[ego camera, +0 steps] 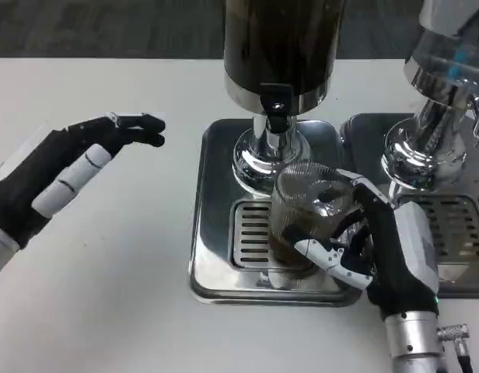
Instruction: Grasp the cup under the faucet to collect the drink, then remove the cup.
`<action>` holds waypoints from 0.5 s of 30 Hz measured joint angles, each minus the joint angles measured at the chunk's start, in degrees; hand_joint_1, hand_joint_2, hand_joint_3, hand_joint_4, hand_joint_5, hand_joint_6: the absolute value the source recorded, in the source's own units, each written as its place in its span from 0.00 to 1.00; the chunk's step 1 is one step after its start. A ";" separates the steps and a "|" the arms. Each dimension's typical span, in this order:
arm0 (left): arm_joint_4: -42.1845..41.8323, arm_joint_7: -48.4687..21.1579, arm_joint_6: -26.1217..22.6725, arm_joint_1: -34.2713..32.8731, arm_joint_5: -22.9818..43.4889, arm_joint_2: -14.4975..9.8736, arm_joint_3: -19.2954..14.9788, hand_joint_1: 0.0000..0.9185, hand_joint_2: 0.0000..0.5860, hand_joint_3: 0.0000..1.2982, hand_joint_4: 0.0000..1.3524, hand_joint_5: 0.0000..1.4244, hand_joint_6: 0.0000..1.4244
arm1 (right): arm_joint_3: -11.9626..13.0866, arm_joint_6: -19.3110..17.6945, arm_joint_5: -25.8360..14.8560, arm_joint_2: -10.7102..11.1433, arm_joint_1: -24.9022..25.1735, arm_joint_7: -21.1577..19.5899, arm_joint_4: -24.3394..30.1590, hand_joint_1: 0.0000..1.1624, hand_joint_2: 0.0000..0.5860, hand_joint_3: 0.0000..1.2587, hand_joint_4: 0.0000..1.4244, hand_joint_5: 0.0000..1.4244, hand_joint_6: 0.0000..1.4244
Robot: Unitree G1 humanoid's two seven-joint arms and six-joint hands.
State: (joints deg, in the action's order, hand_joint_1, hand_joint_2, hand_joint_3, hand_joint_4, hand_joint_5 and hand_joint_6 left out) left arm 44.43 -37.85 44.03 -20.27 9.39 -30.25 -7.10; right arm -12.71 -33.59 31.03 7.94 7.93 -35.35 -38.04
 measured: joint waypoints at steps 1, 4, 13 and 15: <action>0.10 0.00 0.00 -0.23 -0.11 0.09 0.19 0.00 0.37 0.28 0.26 0.18 0.12 | 0.05 0.00 0.05 -0.05 0.00 -0.04 0.00 0.54 0.41 0.44 0.51 0.59 0.80; 0.45 0.01 0.01 -0.76 -0.91 0.64 1.05 0.00 0.37 0.28 0.26 0.18 0.12 | 0.26 0.00 0.19 -0.43 -0.01 -0.56 0.00 0.54 0.42 0.44 0.52 0.60 0.81; 1.31 0.08 0.84 -0.84 -3.33 1.61 2.53 0.00 0.37 0.26 0.24 0.17 0.11 | 1.06 0.00 1.36 -0.21 -1.44 -3.04 2.71 0.54 0.42 0.45 0.53 0.60 0.83; 1.41 0.11 1.12 -0.86 -3.53 1.89 2.80 0.00 0.37 0.25 0.24 0.16 0.11 | 1.32 0.03 1.49 0.10 -1.91 -3.26 4.00 0.53 0.43 0.46 0.53 0.61 0.83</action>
State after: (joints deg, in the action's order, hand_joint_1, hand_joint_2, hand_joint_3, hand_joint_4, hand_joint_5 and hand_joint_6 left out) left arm 45.84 -37.74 45.15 -21.13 5.87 -28.36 -4.29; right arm -11.39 -33.56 32.52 8.04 6.02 -38.61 -34.05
